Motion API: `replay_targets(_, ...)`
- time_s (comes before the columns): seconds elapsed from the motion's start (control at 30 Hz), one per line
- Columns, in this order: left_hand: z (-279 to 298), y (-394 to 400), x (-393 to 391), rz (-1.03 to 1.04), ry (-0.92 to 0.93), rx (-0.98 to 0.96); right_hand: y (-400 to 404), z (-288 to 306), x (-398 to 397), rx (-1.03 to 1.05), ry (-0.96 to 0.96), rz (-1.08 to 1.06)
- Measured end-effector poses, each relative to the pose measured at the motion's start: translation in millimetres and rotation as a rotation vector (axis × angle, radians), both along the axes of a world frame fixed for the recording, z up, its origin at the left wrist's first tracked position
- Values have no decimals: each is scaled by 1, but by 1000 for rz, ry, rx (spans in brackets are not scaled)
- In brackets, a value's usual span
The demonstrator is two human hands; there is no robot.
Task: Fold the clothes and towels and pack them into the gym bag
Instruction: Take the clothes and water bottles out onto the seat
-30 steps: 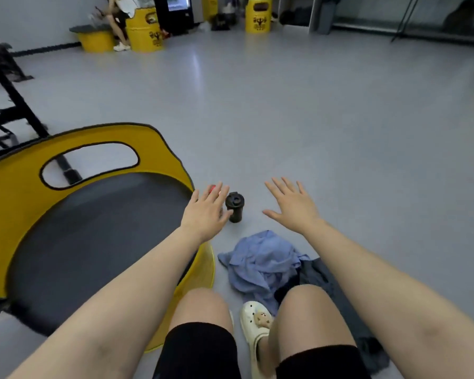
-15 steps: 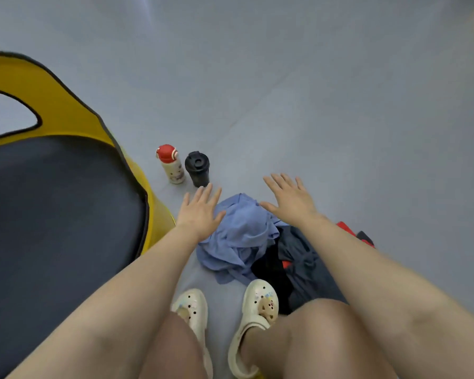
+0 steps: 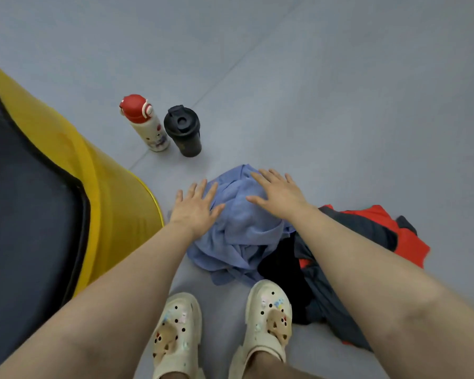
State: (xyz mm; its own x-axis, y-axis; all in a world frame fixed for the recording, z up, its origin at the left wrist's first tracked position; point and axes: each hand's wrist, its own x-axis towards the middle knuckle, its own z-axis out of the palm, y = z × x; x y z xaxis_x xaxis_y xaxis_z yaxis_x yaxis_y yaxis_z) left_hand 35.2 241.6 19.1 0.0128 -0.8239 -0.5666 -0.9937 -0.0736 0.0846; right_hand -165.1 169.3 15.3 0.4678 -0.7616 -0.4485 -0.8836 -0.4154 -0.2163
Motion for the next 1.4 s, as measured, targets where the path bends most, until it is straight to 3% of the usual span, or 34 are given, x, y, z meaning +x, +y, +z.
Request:
replay_targets(0.33, -83, -1, 3, 297, 140, 193, -6, -72, 11, 136, 179, -174)
replay_targets(0.6, -125, 11, 2, 580, 262, 263, -18, -108, 15, 322, 185, -282)
replay_targets(0.73, -133, 13, 1, 653, 370, 173, -20, -117, 11, 448, 67, -359)
replay_targets(0.87, -140, 22, -5, 790, 500, 29, -17, -119, 13, 427, -6, -325)
replay_targets(1.07, -138, 30, -8, 968, 918, -186, -12, -116, 27, 385, -119, -269)
replay_targets(1.27, -113, 25, 1, 1069, 1100, -254, -17, -88, 55, 460, -287, -256)
replay_targets(1.4, -88, 10, 17, 1024, 1128, -276, -23, -61, 66, 473, -409, -315)
